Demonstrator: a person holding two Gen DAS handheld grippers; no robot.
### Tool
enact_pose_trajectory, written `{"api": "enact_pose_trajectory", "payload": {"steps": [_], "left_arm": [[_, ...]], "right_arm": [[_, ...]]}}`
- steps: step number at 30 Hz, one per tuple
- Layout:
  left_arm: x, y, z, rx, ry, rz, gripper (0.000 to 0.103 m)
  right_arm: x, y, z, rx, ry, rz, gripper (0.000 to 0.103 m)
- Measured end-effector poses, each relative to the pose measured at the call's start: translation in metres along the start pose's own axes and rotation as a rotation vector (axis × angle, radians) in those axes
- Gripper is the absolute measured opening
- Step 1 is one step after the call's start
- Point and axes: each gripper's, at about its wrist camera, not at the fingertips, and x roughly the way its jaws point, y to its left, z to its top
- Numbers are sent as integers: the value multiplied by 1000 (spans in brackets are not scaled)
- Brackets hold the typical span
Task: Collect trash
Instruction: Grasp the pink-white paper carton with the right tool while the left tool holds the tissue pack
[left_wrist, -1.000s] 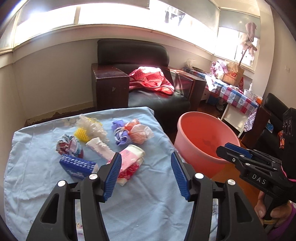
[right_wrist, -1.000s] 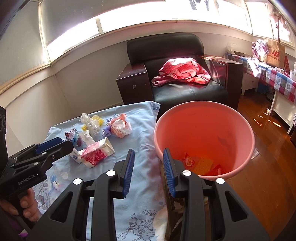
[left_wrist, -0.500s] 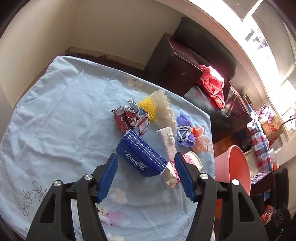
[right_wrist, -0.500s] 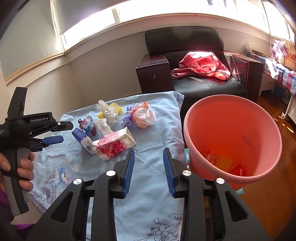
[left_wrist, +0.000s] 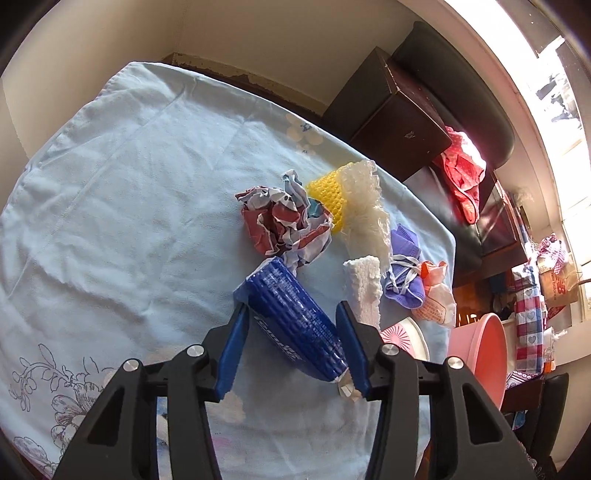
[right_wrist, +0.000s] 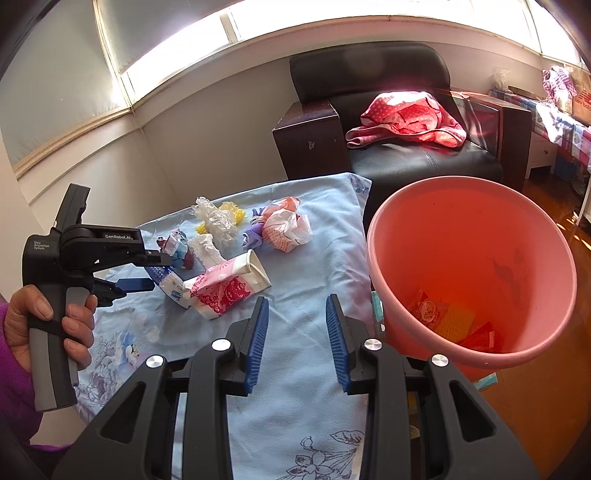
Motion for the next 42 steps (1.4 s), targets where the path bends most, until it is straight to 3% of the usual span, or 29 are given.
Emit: {"api": "enact_pose_trajectory", "payload": {"steps": [6, 16, 23, 30, 32, 33, 36, 42], "left_arm": [[-11, 15, -4, 24, -4, -30, 37], [-26, 40, -13, 71, -8, -113, 36], [-37, 48, -17, 141, -35, -163, 35], [-46, 61, -16, 165, -58, -194, 35], [-46, 63, -15, 166, -59, -199, 35], [-47, 64, -15, 167, -60, -201, 35], [-49, 66, -16, 171, -65, -205, 35], [-51, 67, -16, 163, -64, -211, 35]], "right_arm": [[10, 13, 10, 18, 27, 82, 33], [56, 30, 19, 242, 198, 325, 33], [97, 35, 17, 394, 311, 325, 33], [115, 47, 17, 416, 313, 289, 33], [115, 51, 17, 402, 304, 277, 23], [115, 53, 17, 390, 305, 275, 14], [112, 57, 15, 362, 298, 255, 5], [103, 48, 14, 405, 302, 241, 4]]}}
